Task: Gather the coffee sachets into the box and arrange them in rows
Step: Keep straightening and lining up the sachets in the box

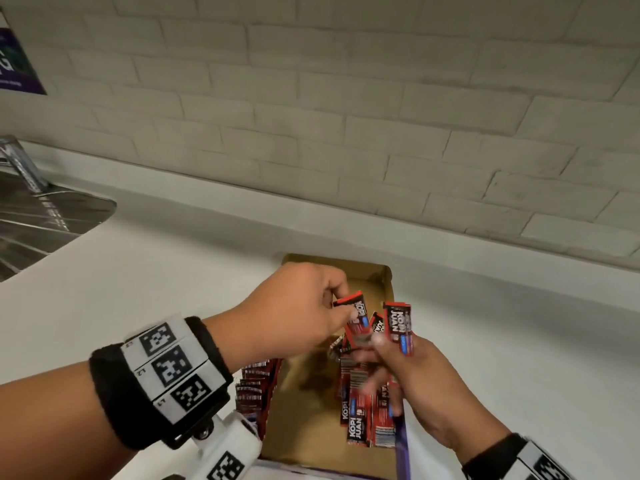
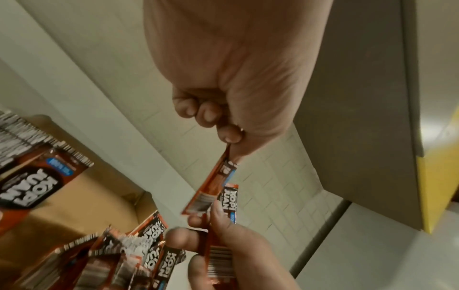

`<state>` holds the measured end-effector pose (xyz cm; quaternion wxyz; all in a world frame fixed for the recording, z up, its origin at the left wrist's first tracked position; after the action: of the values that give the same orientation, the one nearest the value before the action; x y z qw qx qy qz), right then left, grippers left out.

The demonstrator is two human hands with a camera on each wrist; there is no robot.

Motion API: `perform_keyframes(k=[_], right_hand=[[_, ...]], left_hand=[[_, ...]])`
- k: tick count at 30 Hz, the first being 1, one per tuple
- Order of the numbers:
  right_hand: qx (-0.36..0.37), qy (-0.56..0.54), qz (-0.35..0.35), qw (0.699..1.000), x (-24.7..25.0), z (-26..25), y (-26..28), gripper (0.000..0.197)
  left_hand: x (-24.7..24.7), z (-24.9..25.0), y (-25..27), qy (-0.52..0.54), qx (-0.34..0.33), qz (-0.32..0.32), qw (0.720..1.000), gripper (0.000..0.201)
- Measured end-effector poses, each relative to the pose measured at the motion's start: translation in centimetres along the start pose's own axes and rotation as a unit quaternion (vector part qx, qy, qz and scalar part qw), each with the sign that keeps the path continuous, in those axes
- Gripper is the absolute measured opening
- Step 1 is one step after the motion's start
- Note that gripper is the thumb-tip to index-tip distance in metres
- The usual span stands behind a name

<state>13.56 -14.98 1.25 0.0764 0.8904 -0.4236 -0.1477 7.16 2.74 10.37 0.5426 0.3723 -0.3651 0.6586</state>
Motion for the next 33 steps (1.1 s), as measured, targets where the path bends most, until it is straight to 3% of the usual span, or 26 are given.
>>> perform_keyframes(k=[2,4,7,9,11,13,15,18,21,33], right_hand=[[0.01,-0.044,0.048,0.998,0.5,-0.2,-0.2,0.055],[-0.013,-0.09,0.041,0.995,0.3,-0.3,-0.3,0.057],[-0.03,-0.127,-0.009,0.991,-1.2,-1.3,-0.2,0.036],[-0.008,-0.128,-0.013,0.992,-1.9,-2.2,-0.2,0.027],[0.023,-0.112,-0.01,0.993,-2.1,-2.7,-0.2,0.017],[0.045,-0.054,-0.017,0.997,-2.3,-2.9,-0.2,0.012],[0.046,0.012,-0.018,0.999,-2.2,-2.7,0.0,0.005],[0.032,0.115,-0.009,0.993,-2.1,-2.1,0.1,0.011],[0.035,0.162,-0.007,0.986,-2.4,-1.9,0.4,0.02],[0.027,0.114,0.024,0.993,-1.2,-1.1,0.6,0.016]], left_hand=[[0.1,0.4,0.9,-0.016,-0.018,0.028,0.999,0.016],[-1.0,0.9,2.0,-0.063,-0.053,0.031,0.996,0.015],[-2.8,1.6,3.0,-0.168,-0.171,0.033,0.97,0.014],[-3.3,1.6,3.1,-0.196,-0.199,0.019,0.96,0.017],[-2.7,1.4,2.9,-0.139,-0.152,-0.018,0.978,0.016],[-1.8,0.4,2.6,0.004,-0.062,-0.022,0.998,0.021],[-0.9,-0.9,1.8,0.096,0.002,0.037,0.995,0.026],[-0.7,-2.1,1.0,0.151,0.07,-0.014,0.986,0.023],[-0.8,-2.7,0.5,0.171,0.079,-0.06,0.98,0.012],[-1.1,-4.5,0.7,0.259,0.126,-0.047,0.956,0.017]])
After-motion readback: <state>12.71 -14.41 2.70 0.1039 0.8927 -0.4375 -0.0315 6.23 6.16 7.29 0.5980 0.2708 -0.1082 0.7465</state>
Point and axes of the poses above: each hand's wrist, its own y-axis away from the middle knuckle, its own x-axis out of the back of the hand, z = x × y, the point moved 3 cm from there along -y, towards the middle knuckle, and after that the axes turned 13 degrees about -y, right-handed, at the moved point
